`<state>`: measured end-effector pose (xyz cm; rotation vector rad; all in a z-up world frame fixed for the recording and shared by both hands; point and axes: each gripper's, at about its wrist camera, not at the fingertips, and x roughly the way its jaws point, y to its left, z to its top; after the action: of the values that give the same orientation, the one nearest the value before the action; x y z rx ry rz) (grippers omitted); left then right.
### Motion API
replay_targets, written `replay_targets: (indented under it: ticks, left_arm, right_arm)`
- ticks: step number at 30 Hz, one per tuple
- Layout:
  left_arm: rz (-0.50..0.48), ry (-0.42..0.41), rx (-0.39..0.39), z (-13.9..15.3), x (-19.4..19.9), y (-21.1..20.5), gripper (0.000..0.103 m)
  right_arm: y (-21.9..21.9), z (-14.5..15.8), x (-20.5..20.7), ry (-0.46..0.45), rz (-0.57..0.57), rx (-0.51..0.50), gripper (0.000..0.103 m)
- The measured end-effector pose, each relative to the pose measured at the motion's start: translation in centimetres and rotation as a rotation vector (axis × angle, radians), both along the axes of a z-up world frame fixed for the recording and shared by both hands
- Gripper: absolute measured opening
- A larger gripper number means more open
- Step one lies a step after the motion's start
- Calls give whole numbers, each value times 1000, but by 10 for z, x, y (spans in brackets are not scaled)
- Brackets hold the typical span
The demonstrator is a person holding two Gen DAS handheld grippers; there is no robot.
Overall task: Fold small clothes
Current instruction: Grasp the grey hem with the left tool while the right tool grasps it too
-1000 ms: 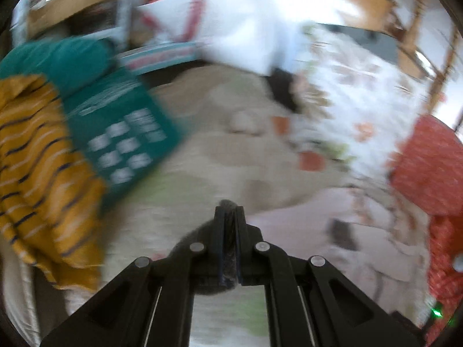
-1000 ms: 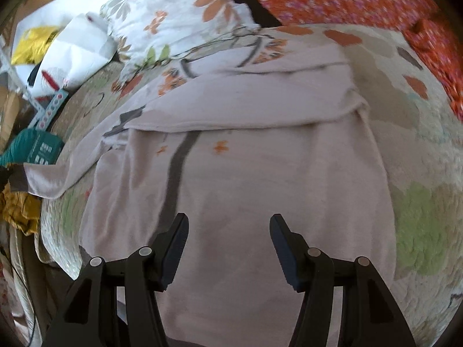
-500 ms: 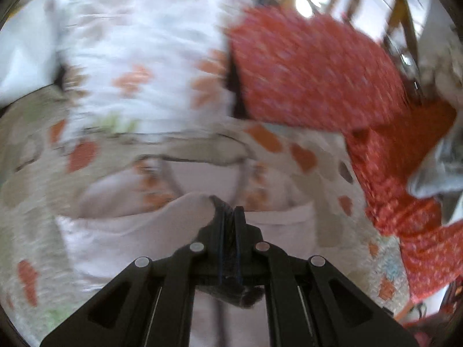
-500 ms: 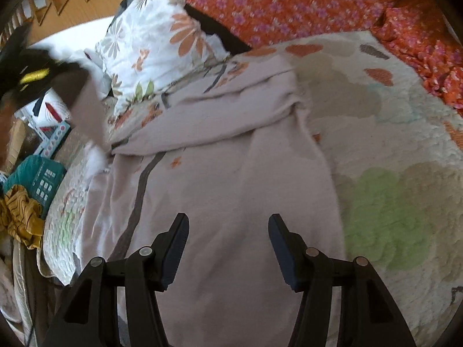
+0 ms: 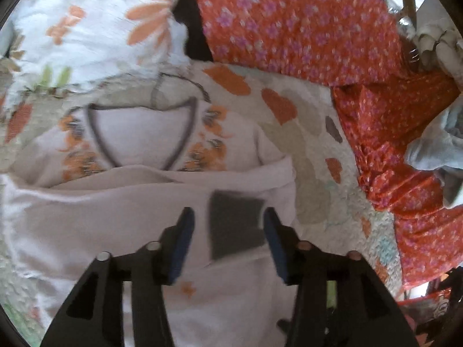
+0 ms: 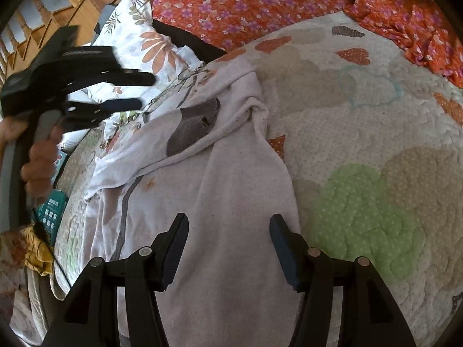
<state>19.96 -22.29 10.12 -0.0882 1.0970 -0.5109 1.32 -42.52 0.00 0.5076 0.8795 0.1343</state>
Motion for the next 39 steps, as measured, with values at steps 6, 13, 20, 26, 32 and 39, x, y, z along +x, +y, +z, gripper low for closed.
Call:
replay_targets:
  ticks: [6, 13, 20, 26, 32, 39]
  left_arm:
    - [124, -94, 90, 14, -34, 90, 69]
    - [347, -20, 133, -11, -78, 219, 69]
    - [452, 100, 25, -52, -120, 300, 69]
    - [417, 164, -89, -89, -145, 306, 69]
    - [314, 189, -273, -102, -167, 293, 62]
    - [330, 175, -368, -113, -187, 300, 45]
  right_arm:
    - [7, -4, 2, 5, 1, -46, 66]
    - [27, -1, -3, -9, -12, -211, 69]
    - [18, 13, -34, -10, -146, -257, 70]
    - [-3, -3, -49, 77, -116, 21, 70]
    - [-23, -24, -78, 88, -96, 408, 70]
    - [-11, -38, -103, 111, -31, 571, 70]
